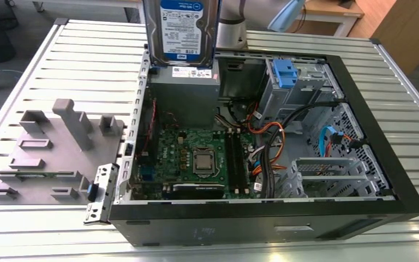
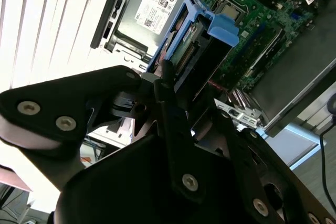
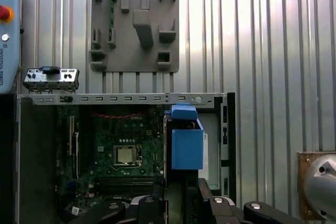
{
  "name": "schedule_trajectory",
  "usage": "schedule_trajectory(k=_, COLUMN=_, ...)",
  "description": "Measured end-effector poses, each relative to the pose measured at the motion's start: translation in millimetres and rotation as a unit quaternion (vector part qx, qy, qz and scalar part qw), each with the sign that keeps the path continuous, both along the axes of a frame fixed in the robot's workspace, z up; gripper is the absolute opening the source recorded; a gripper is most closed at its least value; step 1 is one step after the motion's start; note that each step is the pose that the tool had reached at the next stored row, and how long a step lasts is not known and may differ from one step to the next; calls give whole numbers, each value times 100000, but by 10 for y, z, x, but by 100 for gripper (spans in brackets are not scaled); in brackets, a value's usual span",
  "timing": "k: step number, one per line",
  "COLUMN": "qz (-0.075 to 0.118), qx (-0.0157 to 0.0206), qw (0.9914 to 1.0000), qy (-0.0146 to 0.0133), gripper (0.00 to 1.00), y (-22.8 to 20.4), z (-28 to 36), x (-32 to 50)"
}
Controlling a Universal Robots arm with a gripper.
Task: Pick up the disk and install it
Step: 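Pick up the disk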
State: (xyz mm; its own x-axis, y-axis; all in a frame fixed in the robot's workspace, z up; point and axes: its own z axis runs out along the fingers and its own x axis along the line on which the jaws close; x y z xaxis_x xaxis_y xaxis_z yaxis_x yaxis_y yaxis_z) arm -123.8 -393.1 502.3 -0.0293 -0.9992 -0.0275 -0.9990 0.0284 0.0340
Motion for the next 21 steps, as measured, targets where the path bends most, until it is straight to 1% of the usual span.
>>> schedule_trajectory(k=4, qz=4, qx=-7, qw=100000, qy=1, gripper=35, y=0, z=0, x=65)
schedule_trajectory(k=13, qz=2, qx=0, qw=100000, qy=-1, gripper=35, y=0, z=-1, x=77)
schedule_trajectory(k=21, qz=0, qx=-1, qw=100000, qy=-1, gripper=35, y=0, z=-1, x=144)
